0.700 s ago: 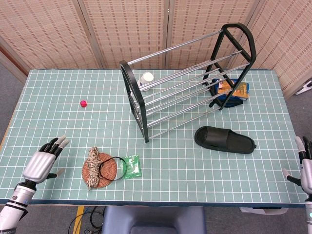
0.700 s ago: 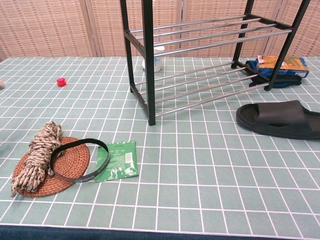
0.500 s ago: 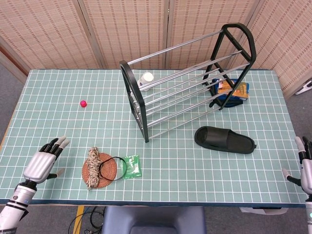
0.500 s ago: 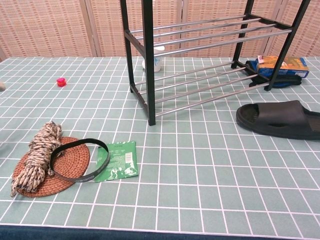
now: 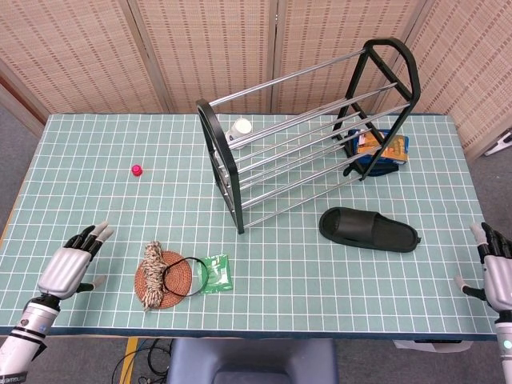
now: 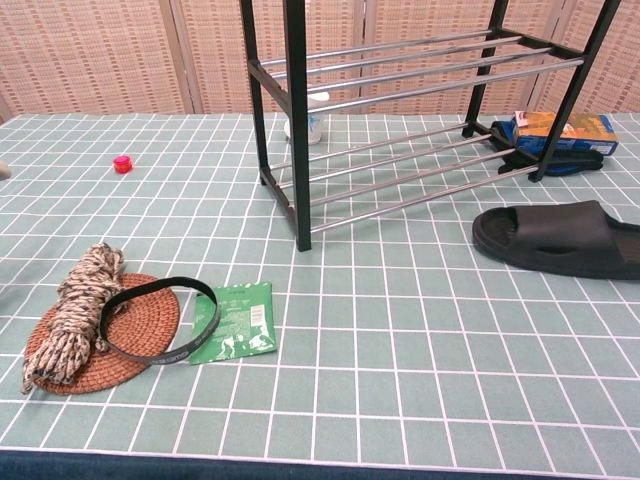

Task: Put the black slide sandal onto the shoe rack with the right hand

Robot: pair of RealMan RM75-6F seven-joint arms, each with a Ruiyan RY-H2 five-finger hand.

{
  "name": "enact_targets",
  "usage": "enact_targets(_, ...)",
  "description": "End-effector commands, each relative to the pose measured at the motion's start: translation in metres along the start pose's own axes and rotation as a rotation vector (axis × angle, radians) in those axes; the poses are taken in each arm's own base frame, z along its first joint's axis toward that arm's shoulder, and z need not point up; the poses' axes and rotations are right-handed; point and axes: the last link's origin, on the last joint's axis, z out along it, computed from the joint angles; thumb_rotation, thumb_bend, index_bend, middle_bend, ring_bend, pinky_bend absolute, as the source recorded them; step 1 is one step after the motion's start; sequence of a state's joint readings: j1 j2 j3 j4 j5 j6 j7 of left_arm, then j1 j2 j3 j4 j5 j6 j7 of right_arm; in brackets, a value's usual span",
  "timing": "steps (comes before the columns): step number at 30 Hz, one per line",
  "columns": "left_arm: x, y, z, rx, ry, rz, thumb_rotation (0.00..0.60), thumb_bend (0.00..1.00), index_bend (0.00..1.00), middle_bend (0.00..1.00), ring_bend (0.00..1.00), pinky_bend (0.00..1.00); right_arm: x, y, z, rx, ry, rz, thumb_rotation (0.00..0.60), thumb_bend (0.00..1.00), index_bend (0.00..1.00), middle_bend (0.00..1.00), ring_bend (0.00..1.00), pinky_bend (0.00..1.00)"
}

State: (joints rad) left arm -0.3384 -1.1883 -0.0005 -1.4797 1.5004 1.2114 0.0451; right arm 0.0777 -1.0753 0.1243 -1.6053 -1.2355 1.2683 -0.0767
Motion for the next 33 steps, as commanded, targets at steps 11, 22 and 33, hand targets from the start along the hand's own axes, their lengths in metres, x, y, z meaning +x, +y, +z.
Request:
enact_targets(11,0.003,-0.001,-0.002,0.008,0.006,-0.014,0.600,0.26,0.00,0.02,0.00,0.17,0.001,-0.026,0.069,0.006,-0.269,-0.082,0.600,0.17,0.00,0.00,0.00,0.00)
enact_targets(22,0.011,-0.006,-0.006,0.012,0.035,-0.039,0.600,0.26,0.00,0.02,0.00,0.17,-0.012,-0.054,0.112,0.067,-0.369,-0.074,0.600,0.17,0.00,0.00,0.00,0.00)
enact_targets(33,0.012,-0.006,-0.008,0.005,0.041,-0.046,0.600,0.26,0.00,0.02,0.00,0.17,-0.026,-0.074,0.127,0.121,-0.439,-0.094,0.600,0.17,0.00,0.00,0.00,0.00)
